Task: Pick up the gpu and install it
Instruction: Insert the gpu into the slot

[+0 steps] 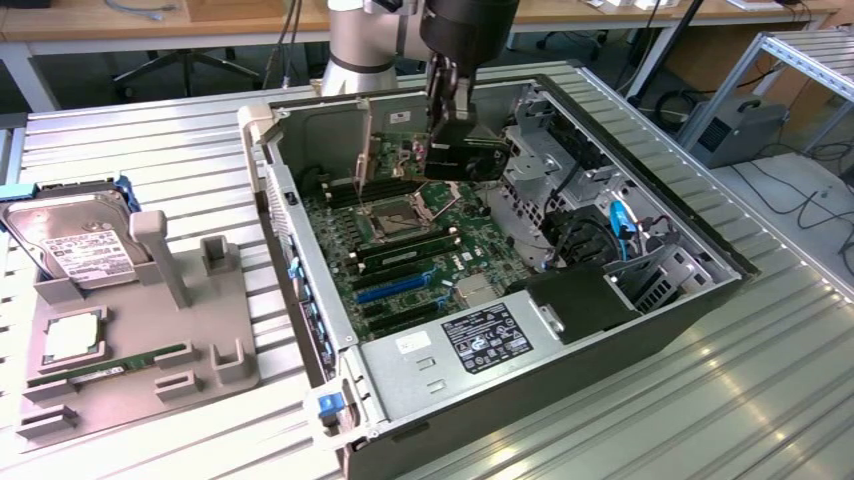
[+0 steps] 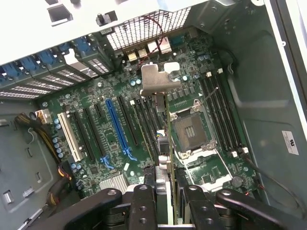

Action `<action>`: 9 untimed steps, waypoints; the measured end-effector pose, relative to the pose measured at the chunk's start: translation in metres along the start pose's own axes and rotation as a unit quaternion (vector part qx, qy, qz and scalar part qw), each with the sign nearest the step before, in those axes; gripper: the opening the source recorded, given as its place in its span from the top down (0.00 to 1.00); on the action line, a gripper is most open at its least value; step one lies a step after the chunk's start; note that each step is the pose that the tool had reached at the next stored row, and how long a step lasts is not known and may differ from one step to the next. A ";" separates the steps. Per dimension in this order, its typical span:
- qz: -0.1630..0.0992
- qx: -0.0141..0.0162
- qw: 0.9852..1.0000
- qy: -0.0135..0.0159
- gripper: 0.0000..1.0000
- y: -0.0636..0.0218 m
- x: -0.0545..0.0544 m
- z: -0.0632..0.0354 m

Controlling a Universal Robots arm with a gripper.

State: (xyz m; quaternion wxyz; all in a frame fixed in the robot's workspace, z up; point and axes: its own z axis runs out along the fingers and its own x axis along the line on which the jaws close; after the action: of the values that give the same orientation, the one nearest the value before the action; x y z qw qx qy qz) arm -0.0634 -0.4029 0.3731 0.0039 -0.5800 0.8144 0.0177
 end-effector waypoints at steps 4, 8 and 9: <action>-0.005 0.000 1.000 0.000 0.72 0.0000 0.000 0.0001; -0.010 0.000 1.000 0.000 0.72 0.0000 0.000 0.0002; -0.012 0.000 1.000 0.000 0.72 0.0000 0.000 0.0002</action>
State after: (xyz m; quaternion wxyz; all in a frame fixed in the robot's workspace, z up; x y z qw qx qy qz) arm -0.0635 -0.4029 0.3729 0.0037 -0.5898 0.8073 0.0177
